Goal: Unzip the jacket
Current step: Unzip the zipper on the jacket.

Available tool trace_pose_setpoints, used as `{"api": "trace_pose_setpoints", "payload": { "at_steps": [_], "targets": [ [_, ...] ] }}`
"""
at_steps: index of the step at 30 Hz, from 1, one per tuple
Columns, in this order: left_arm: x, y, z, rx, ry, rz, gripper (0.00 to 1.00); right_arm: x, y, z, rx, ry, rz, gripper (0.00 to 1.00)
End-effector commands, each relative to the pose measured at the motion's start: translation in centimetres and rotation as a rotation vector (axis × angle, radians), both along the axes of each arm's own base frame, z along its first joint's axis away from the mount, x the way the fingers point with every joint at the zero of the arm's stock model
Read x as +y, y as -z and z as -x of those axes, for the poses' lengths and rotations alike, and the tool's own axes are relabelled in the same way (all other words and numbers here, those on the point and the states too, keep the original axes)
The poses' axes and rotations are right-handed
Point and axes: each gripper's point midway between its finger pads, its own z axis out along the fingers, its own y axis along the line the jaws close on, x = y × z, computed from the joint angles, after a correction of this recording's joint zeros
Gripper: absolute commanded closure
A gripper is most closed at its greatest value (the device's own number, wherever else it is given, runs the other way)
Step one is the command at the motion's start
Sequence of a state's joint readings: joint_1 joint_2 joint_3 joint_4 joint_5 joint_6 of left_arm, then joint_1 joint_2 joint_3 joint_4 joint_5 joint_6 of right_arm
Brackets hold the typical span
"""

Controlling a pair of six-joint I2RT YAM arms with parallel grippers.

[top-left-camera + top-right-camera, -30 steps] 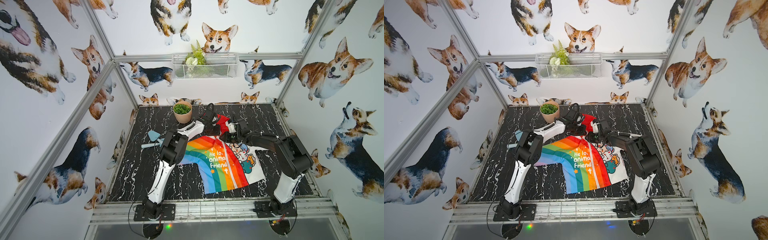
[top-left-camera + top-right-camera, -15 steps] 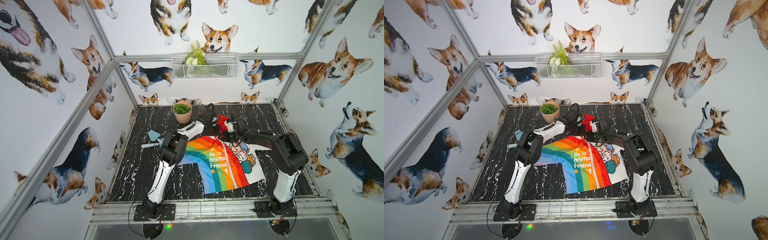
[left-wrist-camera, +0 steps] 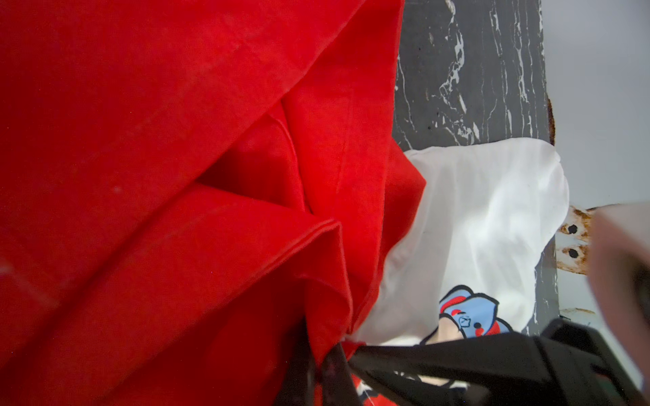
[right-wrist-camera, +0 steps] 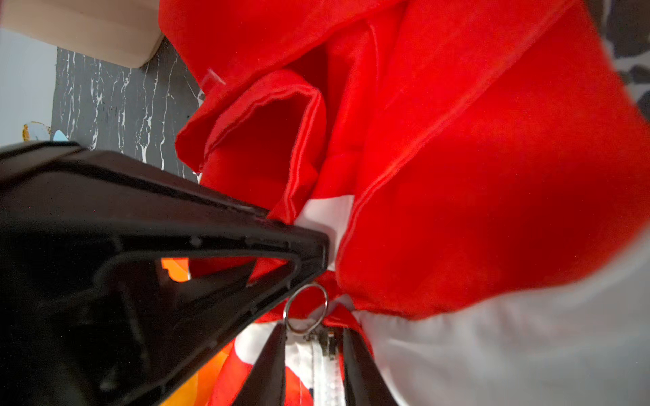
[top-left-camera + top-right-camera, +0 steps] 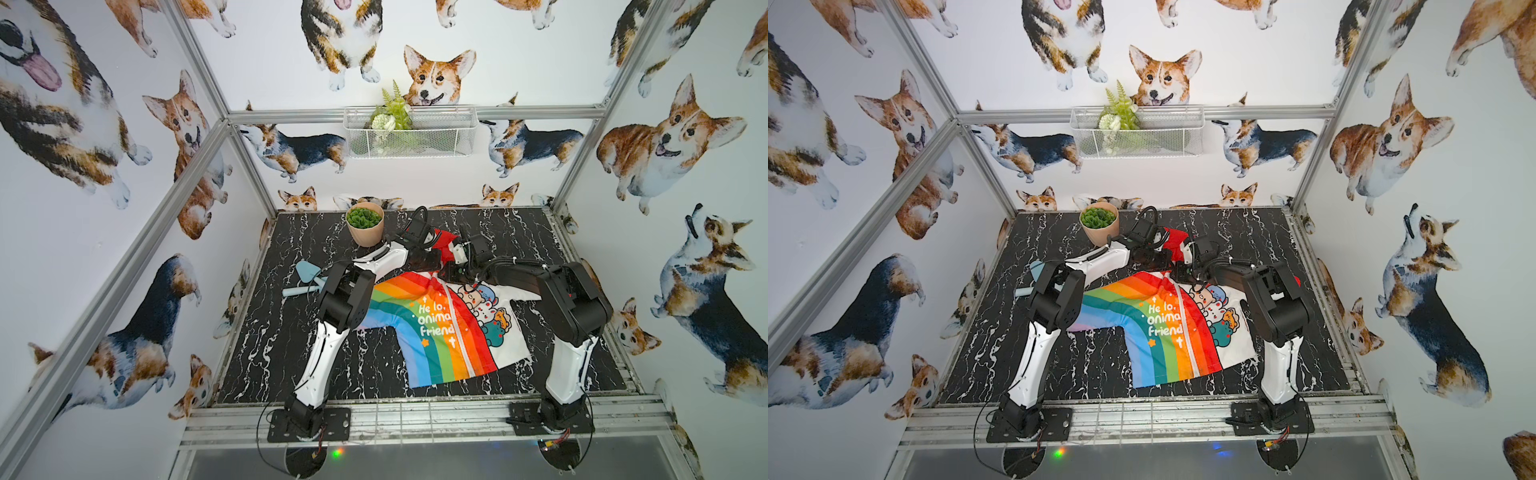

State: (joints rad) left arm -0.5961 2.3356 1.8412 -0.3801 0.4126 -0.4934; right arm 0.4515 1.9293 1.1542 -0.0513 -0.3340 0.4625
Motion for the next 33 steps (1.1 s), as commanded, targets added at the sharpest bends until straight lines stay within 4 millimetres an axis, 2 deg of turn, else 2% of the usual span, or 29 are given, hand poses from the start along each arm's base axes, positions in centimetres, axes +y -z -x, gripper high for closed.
{"api": "trace_pose_setpoints", "payload": {
  "at_steps": [1, 14, 26, 33],
  "targets": [
    [-0.4, -1.0, -0.2, -0.014, 0.004, 0.03, 1.0, -0.7, 0.4, -0.3, -0.005, 0.015, 0.048, 0.76],
    [-0.3, -0.9, -0.1, -0.013, 0.005, 0.028, 1.0, -1.5, 0.2, -0.5, -0.023, 0.044, 0.083, 0.99],
    [0.4, -0.8, -0.5, -0.013, -0.012, 0.025, 1.0, -1.3, -1.0, 0.4, -0.044, 0.025, 0.046, 1.0],
    [0.8, -0.7, -0.8, -0.012, -0.022, 0.024, 1.0, -1.3, -0.3, 2.1, -0.012, -0.021, 0.032, 1.0]
  ]
}}
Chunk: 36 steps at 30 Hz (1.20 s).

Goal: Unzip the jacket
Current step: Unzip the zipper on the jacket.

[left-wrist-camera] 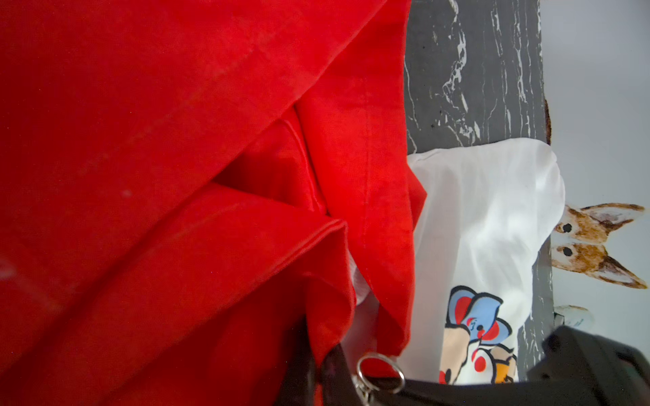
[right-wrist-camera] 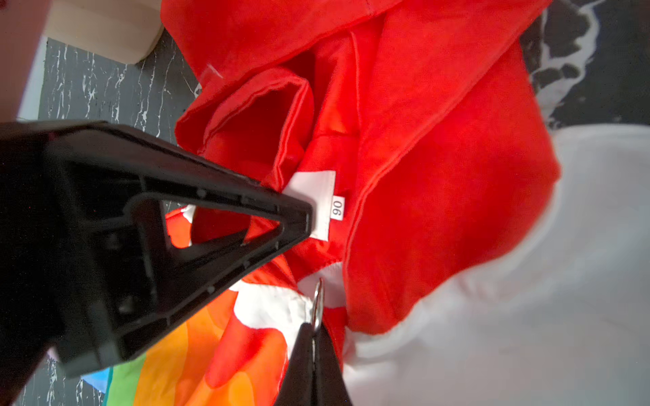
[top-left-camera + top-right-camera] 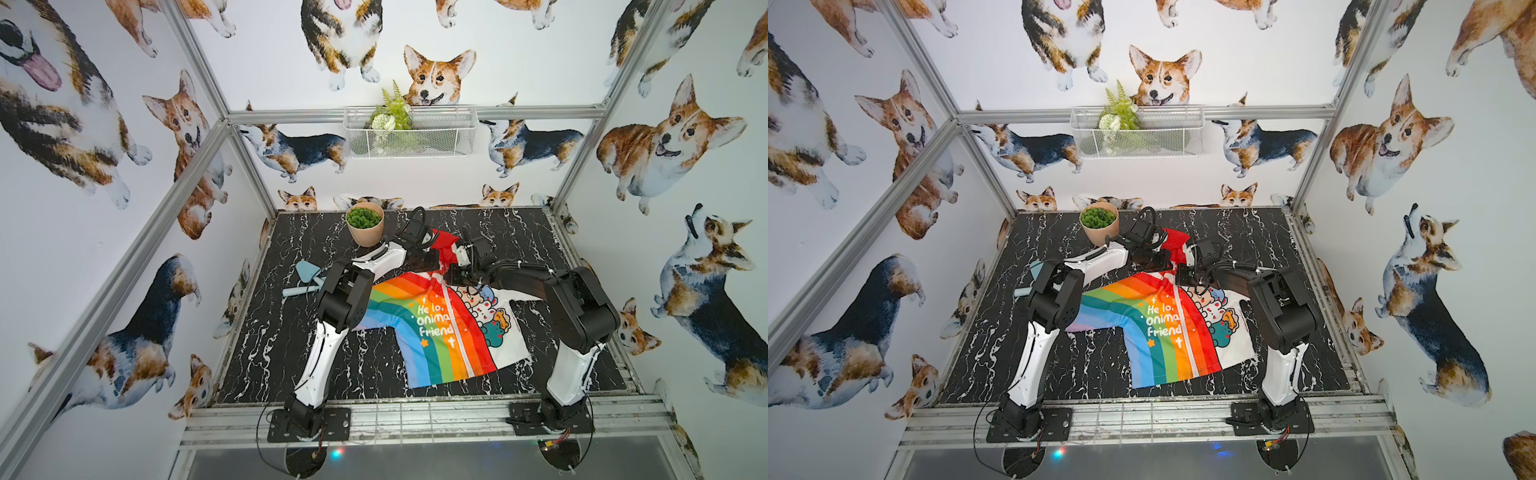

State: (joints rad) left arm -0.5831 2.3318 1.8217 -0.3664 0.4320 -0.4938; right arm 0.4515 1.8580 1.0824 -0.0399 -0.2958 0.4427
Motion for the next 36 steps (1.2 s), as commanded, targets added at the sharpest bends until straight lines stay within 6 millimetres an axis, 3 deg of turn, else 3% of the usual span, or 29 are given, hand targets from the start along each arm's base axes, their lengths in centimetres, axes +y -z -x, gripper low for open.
{"api": "trace_pose_setpoints", "payload": {
  "at_steps": [1, 9, 23, 33, 34, 36],
  "targets": [
    [0.4, -0.9, -0.8, -0.021, -0.022, 0.011, 1.0, -0.1, 0.4, 1.4, 0.027, -0.035, 0.003, 1.0],
    [0.5, -0.9, -1.0, -0.025, -0.02, 0.02, 1.0, 0.4, -0.1, 2.8, 0.011, -0.12, -0.034, 1.0],
    [-0.6, -2.9, -0.4, -0.069, 0.044, 0.114, 1.0, 0.7, -2.7, 2.2, -0.16, -0.231, 0.005, 1.0],
    [-0.2, -4.0, -0.5, -0.102, 0.039, 0.146, 1.0, -0.6, -2.0, 5.2, -0.067, -0.295, 0.1, 1.0],
    [-0.3, -4.2, -0.5, -0.109, 0.042, 0.154, 1.0, -0.9, -2.2, 5.3, -0.069, -0.289, 0.107, 0.99],
    [-0.3, -4.5, -0.4, -0.118, 0.047, 0.166, 1.0, -1.1, -3.0, 5.2, -0.096, -0.264, 0.098, 0.85]
  ]
}}
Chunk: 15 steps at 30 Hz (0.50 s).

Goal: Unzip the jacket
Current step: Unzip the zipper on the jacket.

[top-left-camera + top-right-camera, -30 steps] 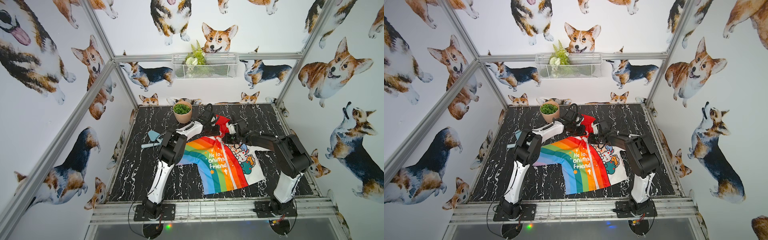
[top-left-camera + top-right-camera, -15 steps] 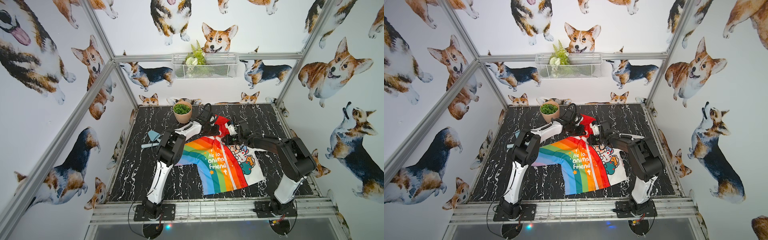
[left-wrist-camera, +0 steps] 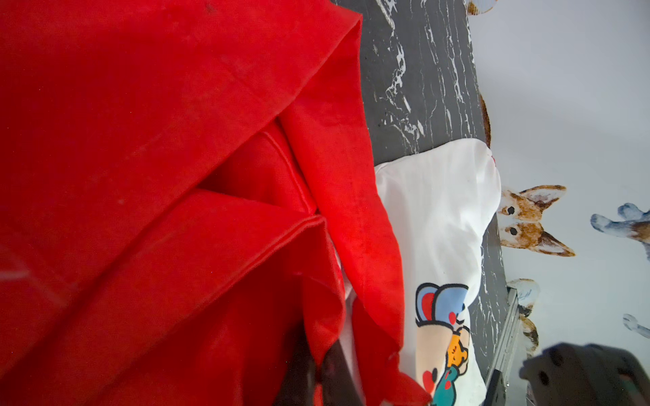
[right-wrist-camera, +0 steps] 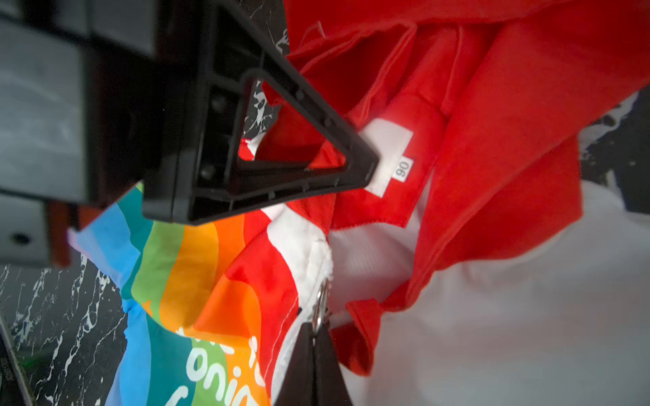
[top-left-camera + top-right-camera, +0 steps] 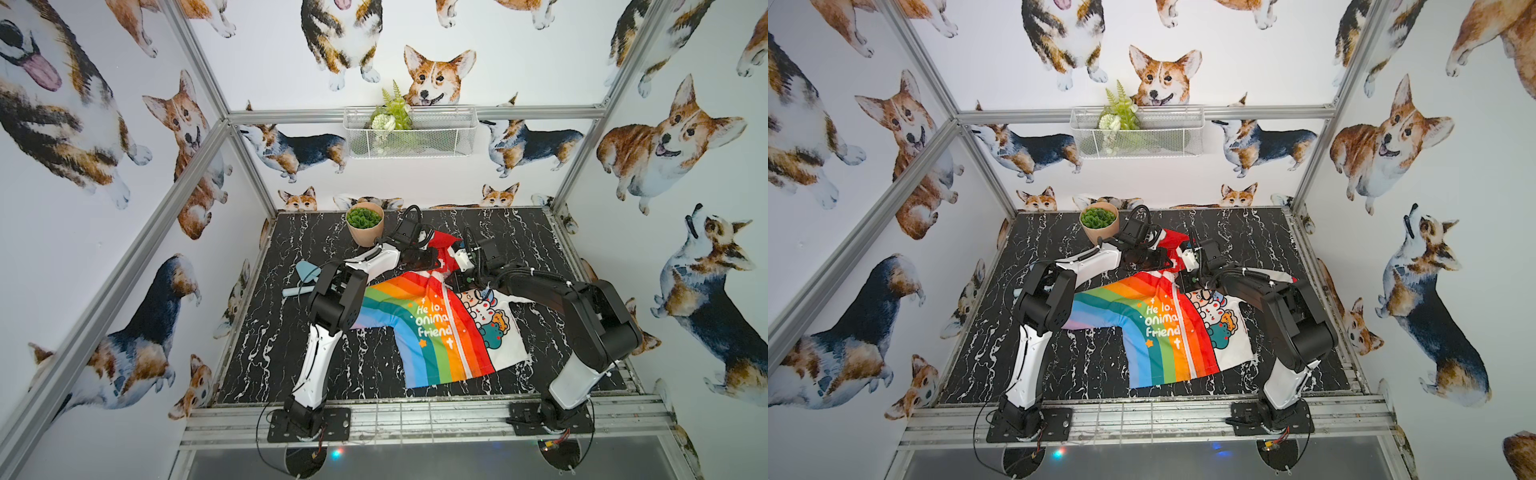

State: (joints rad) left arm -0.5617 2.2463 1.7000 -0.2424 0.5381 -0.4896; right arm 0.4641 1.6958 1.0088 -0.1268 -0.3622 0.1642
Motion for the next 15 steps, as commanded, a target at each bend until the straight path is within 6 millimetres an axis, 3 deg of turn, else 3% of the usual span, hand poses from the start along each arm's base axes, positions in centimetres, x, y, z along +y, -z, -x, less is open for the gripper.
{"api": "trace_pose_setpoints", "payload": {
  "at_steps": [1, 3, 8, 15],
  "targets": [
    [-0.4, -2.1, -1.2, -0.093, 0.0, 0.056, 1.0, -1.0, -0.4, 1.3, 0.019, 0.012, 0.03, 0.78],
    [-0.4, -2.5, -1.1, -0.106, 0.006, 0.067, 1.0, -1.2, -1.7, 0.9, -0.014, 0.047, 0.007, 0.74],
    [-0.6, -3.4, -0.8, -0.141, 0.023, 0.094, 1.0, -2.3, -4.3, -0.9, -0.069, 0.224, -0.061, 0.78],
    [-0.6, -3.8, -0.7, -0.151, 0.028, 0.104, 1.0, -0.1, -4.4, -0.6, 0.053, 0.248, -0.15, 0.78]
  ]
}}
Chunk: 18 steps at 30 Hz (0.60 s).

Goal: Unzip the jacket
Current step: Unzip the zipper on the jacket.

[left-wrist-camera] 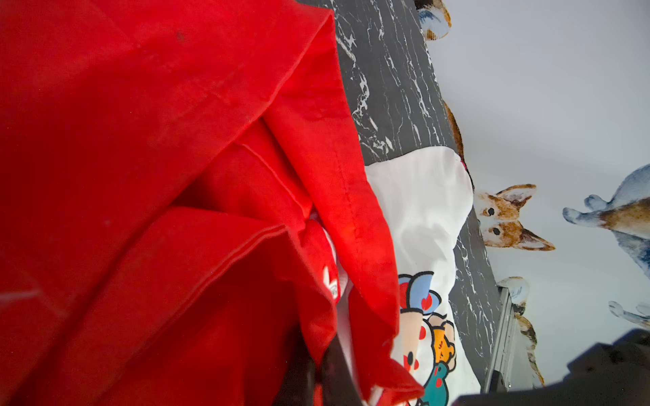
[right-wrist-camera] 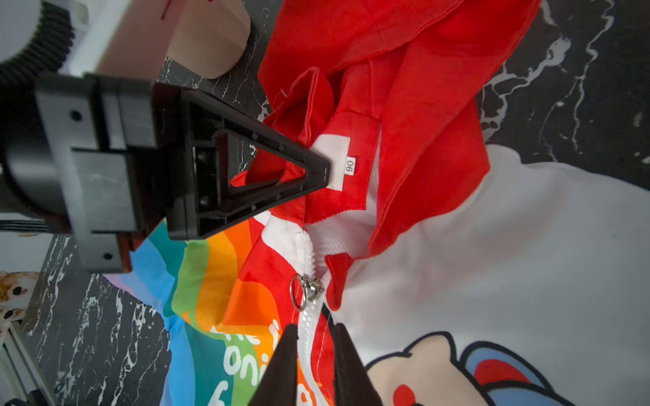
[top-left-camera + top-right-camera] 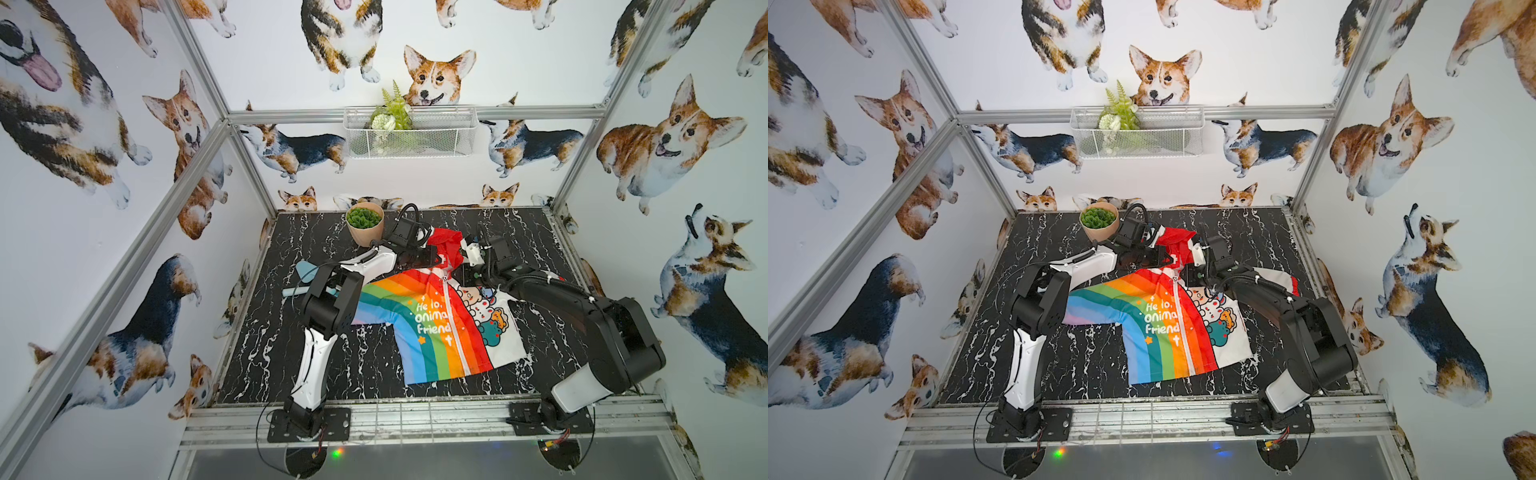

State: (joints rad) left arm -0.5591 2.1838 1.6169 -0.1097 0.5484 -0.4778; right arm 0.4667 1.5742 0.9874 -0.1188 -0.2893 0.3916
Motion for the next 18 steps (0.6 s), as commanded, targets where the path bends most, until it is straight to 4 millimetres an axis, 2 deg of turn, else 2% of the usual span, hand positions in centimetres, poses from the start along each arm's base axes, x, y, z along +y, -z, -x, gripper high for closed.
{"api": "trace_pose_setpoints", "payload": {
  "at_steps": [1, 6, 10, 18],
  "targets": [
    [-0.4, -1.5, -0.4, -0.051, 0.016, 0.039, 1.0, 0.8, -0.3, -0.1, 0.055, 0.053, -0.056, 0.78],
    [-0.4, -1.3, -0.5, -0.046, 0.014, 0.034, 1.0, 0.9, 0.8, 0.6, 0.092, 0.076, -0.048, 0.75],
    [-0.4, -1.2, -0.5, -0.046, 0.014, 0.031, 1.0, 0.9, 1.8, 0.6, 0.121, 0.112, -0.061, 0.67],
    [-0.4, -1.3, -0.5, -0.047, 0.015, 0.031, 1.0, 1.5, 3.1, 0.4, 0.154, 0.104, -0.07, 0.67]
  ]
}}
